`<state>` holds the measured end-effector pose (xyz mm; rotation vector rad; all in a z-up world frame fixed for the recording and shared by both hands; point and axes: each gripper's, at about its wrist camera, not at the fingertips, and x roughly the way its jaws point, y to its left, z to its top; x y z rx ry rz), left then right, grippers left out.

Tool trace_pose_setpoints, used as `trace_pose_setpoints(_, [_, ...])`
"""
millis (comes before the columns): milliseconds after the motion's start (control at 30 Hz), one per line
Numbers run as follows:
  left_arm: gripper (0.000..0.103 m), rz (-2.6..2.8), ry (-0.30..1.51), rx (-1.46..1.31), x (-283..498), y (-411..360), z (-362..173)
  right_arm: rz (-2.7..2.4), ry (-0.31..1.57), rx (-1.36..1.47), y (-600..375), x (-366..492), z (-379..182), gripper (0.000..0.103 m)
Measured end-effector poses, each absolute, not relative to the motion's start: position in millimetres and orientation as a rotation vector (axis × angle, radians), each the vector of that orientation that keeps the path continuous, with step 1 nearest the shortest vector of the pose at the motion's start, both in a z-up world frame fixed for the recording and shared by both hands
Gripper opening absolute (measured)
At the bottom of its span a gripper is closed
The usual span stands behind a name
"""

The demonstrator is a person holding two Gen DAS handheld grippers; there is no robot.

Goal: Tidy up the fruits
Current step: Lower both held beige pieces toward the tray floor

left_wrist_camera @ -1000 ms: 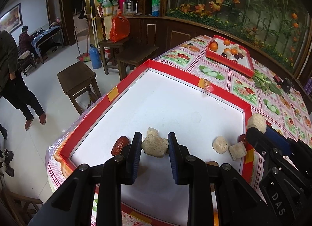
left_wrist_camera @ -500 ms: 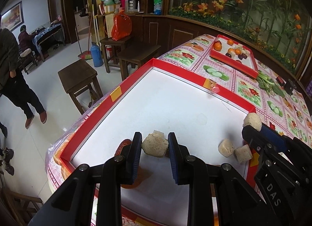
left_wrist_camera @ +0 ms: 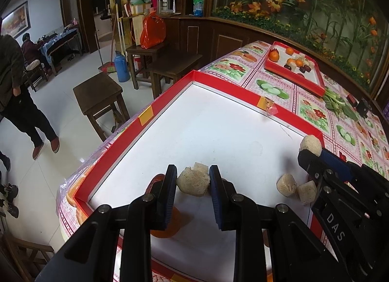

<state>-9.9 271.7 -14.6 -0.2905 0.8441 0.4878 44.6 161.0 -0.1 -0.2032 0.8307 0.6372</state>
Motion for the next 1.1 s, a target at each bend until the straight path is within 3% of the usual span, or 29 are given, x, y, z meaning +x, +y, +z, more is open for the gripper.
trace_pose_setpoints(1100, [0.026, 0.475, 0.874, -0.25, -14, 248, -20, 0.64, 0.881, -0.195, 168, 62, -13, 0.027])
